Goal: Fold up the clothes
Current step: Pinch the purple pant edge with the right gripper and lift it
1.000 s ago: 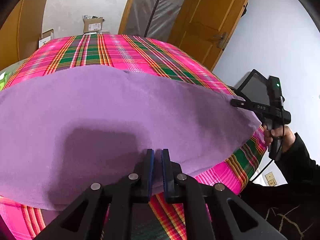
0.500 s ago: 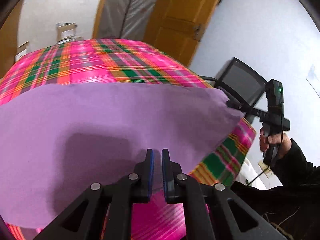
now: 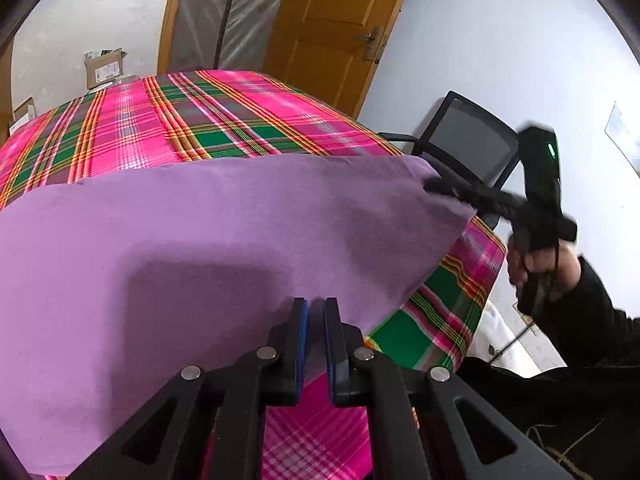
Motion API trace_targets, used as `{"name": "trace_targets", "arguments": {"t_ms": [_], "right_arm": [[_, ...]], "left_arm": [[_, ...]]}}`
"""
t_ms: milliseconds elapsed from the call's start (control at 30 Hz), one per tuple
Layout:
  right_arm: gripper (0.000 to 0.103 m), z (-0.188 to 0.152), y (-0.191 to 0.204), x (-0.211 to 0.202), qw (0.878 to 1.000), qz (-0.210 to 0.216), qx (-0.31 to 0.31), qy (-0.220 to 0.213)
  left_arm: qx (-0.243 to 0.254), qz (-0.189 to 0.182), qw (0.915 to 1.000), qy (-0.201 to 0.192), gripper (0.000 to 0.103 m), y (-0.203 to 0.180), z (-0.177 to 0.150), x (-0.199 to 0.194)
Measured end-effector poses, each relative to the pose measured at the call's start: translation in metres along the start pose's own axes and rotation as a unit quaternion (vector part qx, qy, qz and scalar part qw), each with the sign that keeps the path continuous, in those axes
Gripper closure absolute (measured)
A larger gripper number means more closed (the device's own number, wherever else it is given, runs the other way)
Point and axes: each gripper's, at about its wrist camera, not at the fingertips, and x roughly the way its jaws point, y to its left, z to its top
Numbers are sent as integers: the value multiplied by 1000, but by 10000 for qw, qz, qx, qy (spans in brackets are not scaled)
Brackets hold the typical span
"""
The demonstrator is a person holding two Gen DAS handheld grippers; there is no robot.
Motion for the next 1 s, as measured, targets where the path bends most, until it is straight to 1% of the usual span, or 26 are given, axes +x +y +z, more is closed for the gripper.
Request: {"name": "trace_targets", "arguments": {"t_ms": [67,133,233,267,300,400,467,533,567,600,700,767,867,967,1000], "right_arm": [[81,18,0,13,10000,-9,49,52],[81,31,-7,31,9994,-222,125,234],[81,39,-26,52,9971,-434,347,519],[82,41,-33,55,9967,-372,474,550],[83,42,-39,53,9965,-254,615,514],[82,44,-52,44,9959,-266,792,344],[82,39,-64,41,9943,-241,974,358],[86,34,-78,39,9921,-240,1164,397],[85,32,-84,36,9902,-211,1327,389],[83,31,-90,31,9884,-233,1462,351],[81,28,-108,15,9831,-366,1780,213],[78,22,-121,3,9781,-323,2054,121],[75,8,-141,-14,9666,-203,2555,0],[69,-8,-160,-24,9481,-85,3178,44],[65,-14,-165,-26,9403,14,3403,69]], "left_arm": [[-18,4,10000,-1,96,0,1,1],[-50,5,10000,-8,96,0,0,0],[-90,10,10000,-6,96,2,0,0],[-97,11,10000,-7,96,2,0,0],[-107,12,9999,-8,96,2,0,0],[-39,0,10000,-14,96,-1,3,0],[5,-43,10000,25,96,-3,4,5],[19,-69,10000,58,96,-2,6,9],[28,-75,9999,60,96,-3,7,10],[33,-82,9999,57,96,-2,8,11],[36,-95,9999,57,96,-2,8,12],[19,-91,9999,37,96,-2,9,12],[-16,-62,10000,-35,96,-2,11,11],[-66,-22,9998,-164,96,0,16,8],[-97,-21,9998,-181,96,1,17,9]]}}
